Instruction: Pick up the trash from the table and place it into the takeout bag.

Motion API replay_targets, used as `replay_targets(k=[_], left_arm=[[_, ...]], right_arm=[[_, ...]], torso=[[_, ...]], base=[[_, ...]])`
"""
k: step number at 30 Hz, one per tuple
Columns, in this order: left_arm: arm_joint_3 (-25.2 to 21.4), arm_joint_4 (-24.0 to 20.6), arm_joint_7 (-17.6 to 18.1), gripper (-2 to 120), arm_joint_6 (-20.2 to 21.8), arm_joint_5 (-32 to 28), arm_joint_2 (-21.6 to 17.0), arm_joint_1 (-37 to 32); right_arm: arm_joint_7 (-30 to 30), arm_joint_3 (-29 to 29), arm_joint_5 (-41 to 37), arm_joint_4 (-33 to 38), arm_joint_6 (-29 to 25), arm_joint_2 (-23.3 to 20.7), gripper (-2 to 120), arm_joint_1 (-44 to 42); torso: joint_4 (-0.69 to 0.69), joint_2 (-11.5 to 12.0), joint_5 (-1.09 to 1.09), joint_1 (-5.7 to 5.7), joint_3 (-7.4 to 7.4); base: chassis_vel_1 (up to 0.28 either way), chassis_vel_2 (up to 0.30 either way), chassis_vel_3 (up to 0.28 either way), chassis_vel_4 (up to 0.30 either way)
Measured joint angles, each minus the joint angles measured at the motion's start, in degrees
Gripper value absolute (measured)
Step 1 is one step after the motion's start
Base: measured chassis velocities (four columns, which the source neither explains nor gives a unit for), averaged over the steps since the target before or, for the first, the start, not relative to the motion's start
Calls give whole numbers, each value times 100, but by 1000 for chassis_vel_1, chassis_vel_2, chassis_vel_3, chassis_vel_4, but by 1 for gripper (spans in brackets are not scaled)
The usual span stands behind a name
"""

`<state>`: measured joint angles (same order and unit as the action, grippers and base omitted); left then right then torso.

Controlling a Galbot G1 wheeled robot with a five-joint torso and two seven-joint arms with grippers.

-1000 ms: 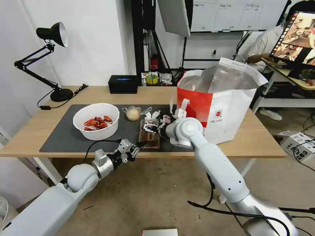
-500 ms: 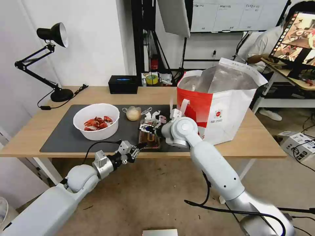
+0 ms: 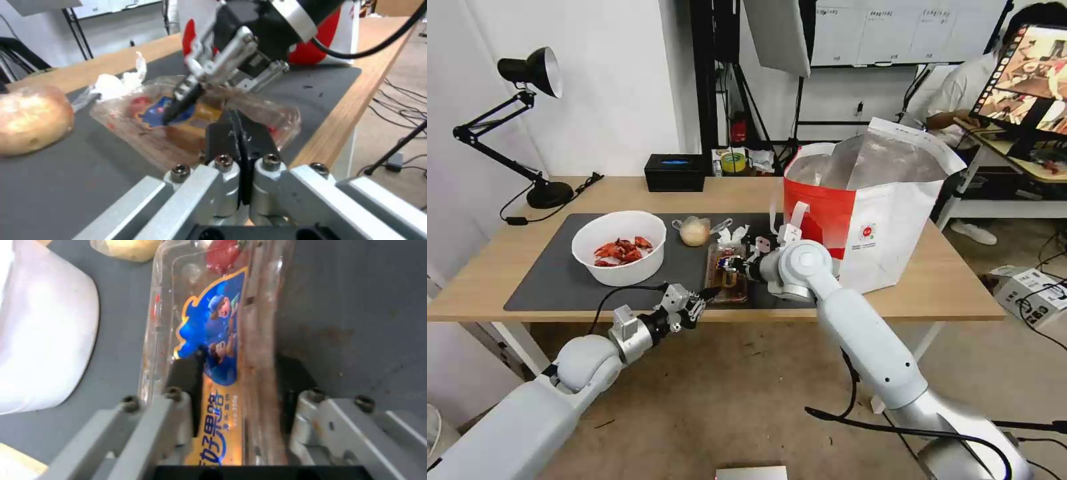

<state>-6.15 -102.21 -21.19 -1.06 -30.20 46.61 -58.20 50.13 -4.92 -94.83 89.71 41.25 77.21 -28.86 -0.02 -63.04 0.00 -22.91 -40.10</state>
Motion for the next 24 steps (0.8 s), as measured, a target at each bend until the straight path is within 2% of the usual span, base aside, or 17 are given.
replay_targets(k=[2,4,5,6,8,12,14,15,18,19,22,24], left_arm=[[-37,-16,-3,0,-7,-7,-6,-24],[-228,-87,-42,0,-58,-38,-42,-151],[-228,-87,-42,0,-58,-38,-42,-151],[-374,-144,-98,0,-84,-44,-57,-269],[-918,-363,-122,0,-111,-97,7,-734],[-1186,-468,-119,0,-140,-108,56,-978],[-1558,-608,-113,0,-159,-128,143,-1265],[-1558,-608,-113,0,-159,-128,143,-1265],[-2038,-733,-50,0,-188,-187,243,-1605],[-2038,-733,-50,0,-188,-187,243,-1605],[-2312,-741,41,15,-262,-195,339,-1897],[-2345,-733,70,18,-284,-195,383,-1944]], right_arm=[[0,1,2,-3,-1,0,24,-3],[-3,16,4,-10,-1,9,12,-15],[-3,16,4,-10,-1,9,12,-15],[-4,34,2,-4,0,18,7,-26],[-8,105,-4,82,0,-1,0,-98],[-28,126,-8,145,0,-50,0,-144],[-94,200,-13,258,4,-129,0,-223],[-94,200,-13,258,4,-129,0,-223],[-231,324,-8,508,12,-268,0,-284],[-231,324,-8,508,12,-268,0,-284],[-492,421,1,855,14,-485,0,-351],[-575,478,5,993,14,-563,0,-402]], torso=[[1,0,0,0,0],[5,2,1,-1,-1],[5,2,1,-1,-1],[8,2,1,-2,-2],[6,2,1,-2,-2],[5,2,2,-2,-2],[4,2,1,-2,-2],[4,2,1,-2,-2],[2,2,1,-3,-2],[2,2,1,-3,-2],[3,2,1,-3,-2],[4,2,1,-2,-1]], base=[[0,0,0,0],[0,0,0,0],[0,0,0,0],[0,0,0,0],[0,0,0,0],[0,0,0,0],[0,0,0,0],[0,0,0,0],[0,0,0,0],[0,0,0,0],[0,0,0,0],[0,0,0,0]])
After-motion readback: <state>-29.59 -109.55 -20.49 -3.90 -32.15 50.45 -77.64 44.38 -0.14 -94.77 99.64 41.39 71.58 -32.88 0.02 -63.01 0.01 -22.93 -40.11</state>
